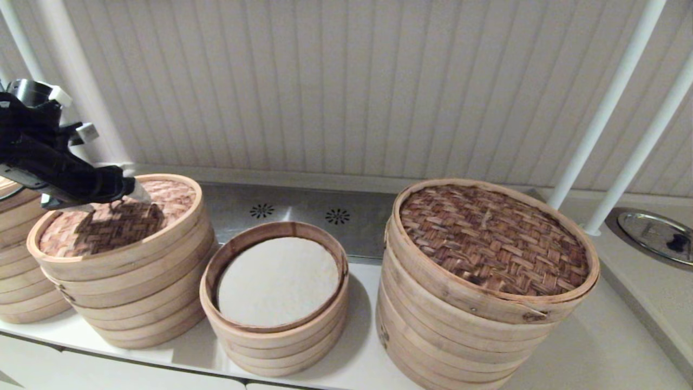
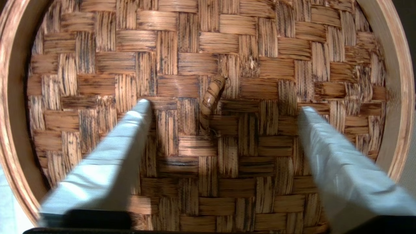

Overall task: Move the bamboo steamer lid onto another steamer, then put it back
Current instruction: Pick up the steamer

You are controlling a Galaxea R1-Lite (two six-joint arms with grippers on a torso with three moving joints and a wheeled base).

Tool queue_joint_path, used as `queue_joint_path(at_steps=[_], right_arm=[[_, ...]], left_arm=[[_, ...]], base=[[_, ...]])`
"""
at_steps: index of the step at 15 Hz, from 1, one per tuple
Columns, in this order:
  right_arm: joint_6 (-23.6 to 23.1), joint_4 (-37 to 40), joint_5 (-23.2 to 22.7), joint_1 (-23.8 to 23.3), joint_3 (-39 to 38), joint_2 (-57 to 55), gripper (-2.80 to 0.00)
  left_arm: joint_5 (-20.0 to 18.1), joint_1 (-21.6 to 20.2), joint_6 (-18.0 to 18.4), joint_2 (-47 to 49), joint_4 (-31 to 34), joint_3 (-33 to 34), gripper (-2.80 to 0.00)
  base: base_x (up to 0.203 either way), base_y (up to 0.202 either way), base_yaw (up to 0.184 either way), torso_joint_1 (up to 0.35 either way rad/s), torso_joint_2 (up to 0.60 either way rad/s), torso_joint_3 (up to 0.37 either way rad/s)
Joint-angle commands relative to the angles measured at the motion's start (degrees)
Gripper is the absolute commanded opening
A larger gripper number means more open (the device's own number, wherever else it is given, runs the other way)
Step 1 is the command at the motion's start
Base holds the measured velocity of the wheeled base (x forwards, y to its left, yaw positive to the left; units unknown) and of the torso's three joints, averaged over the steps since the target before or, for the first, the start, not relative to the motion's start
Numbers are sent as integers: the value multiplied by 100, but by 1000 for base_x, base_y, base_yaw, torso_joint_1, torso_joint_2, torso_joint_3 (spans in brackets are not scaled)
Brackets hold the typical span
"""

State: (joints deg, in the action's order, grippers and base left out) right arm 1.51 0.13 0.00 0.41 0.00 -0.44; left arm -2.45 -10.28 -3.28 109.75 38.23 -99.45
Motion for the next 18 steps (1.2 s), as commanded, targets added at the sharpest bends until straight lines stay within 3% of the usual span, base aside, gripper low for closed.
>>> queue_joint_path(at_steps=[1,12,18], right_arm=[[-2,4,0,2,4,-9,-280],[-2,4,0,2,0,-9,-280],[-2,3,0,2,1,-2,-280]], left_arm=[[-1,-1,3,-50,18,5,-280],[-36,-9,-15,-156,-116,347,-280],[-150,-12,-47,-373,-264,149,-280]], base=[[0,0,0,0,0,0],[0,0,0,0,0,0],[0,0,0,0,0,0]])
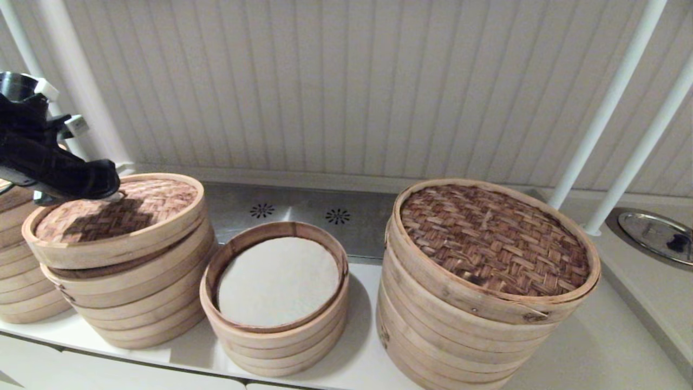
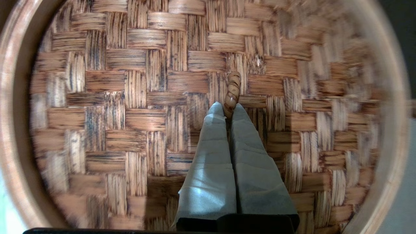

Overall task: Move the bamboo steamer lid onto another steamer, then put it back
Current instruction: Pick up the steamer

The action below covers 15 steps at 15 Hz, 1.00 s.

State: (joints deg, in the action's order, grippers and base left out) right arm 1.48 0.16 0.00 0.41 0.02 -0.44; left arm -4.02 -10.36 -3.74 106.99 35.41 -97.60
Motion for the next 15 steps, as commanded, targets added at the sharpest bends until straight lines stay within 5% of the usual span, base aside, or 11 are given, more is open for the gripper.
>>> queue_joint_path(at_steps=[1,15], right_arm=[[2,2,0,2,-2,-9,-280],[2,2,0,2,-2,-9,-280]], left_arm=[[7,-10,-4,-117,9,-48,-280],[-387,252,-350,-599,-23,-99,-280]], base=[[0,0,0,0,0,0],[0,0,0,0,0,0]])
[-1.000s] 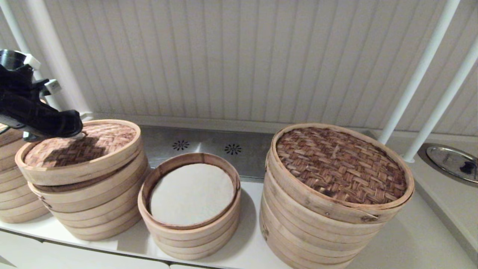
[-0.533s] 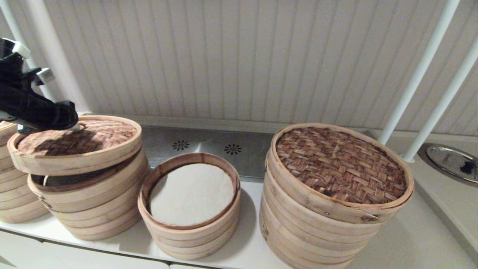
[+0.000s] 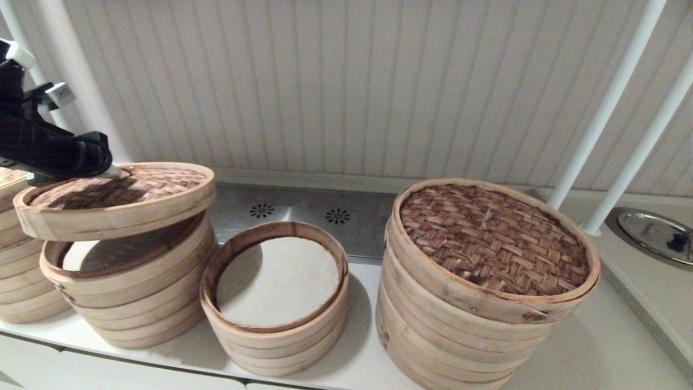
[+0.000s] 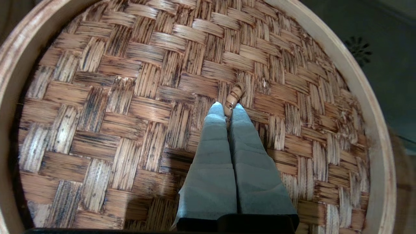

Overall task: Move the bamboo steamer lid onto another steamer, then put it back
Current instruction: Pick up the steamer, then put the steamer

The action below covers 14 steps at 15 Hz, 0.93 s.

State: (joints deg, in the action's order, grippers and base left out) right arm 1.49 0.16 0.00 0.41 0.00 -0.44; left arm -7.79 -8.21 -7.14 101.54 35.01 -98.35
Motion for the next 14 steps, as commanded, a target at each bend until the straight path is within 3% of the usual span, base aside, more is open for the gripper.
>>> queue_joint_path(at_steps=[1,14], right_arm=[[1,2,0,2,0,-9,-280],[1,2,0,2,0,-9,-280]], left_arm=[[-6,158,-52,-77,-8,-31,-280],[67,1946,-270,-319,-39,167,-280]], base=[[0,0,0,0,0,0],[0,0,0,0,0,0]])
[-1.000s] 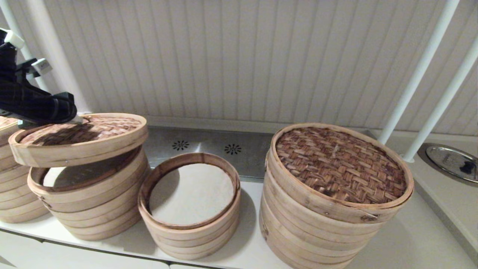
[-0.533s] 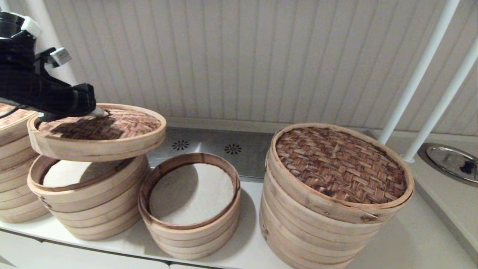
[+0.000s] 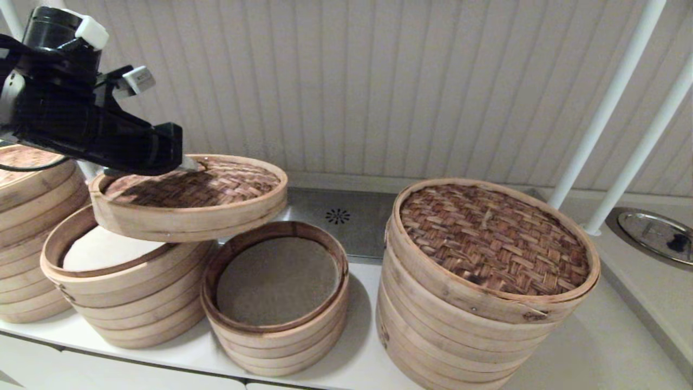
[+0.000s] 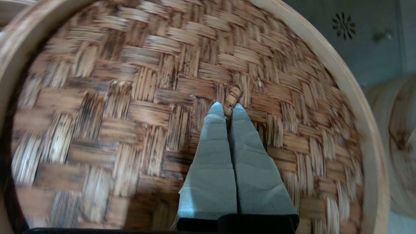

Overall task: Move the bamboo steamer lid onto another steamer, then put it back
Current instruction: Put the steamer

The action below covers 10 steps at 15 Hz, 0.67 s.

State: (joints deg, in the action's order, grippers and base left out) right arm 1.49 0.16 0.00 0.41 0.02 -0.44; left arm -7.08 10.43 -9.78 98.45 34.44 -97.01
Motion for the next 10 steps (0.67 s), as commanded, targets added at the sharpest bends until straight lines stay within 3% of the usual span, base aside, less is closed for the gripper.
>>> queue_joint_path(at_steps=[1,7,10], right_arm=[[1,2,0,2,-2,-9,-280],[1,-4,0,2,6,-9,-280],[1,-6,0,2,-2,-9,-280]], left_arm=[[-4,200,-7,0,-19,117,-280],[83,1000,10,29,-1372,1194,-280],[238,1207,2,110,-1758,1467,-280]], base=[[0,0,0,0,0,0],[0,0,0,0,0,0],[0,0,0,0,0,0]])
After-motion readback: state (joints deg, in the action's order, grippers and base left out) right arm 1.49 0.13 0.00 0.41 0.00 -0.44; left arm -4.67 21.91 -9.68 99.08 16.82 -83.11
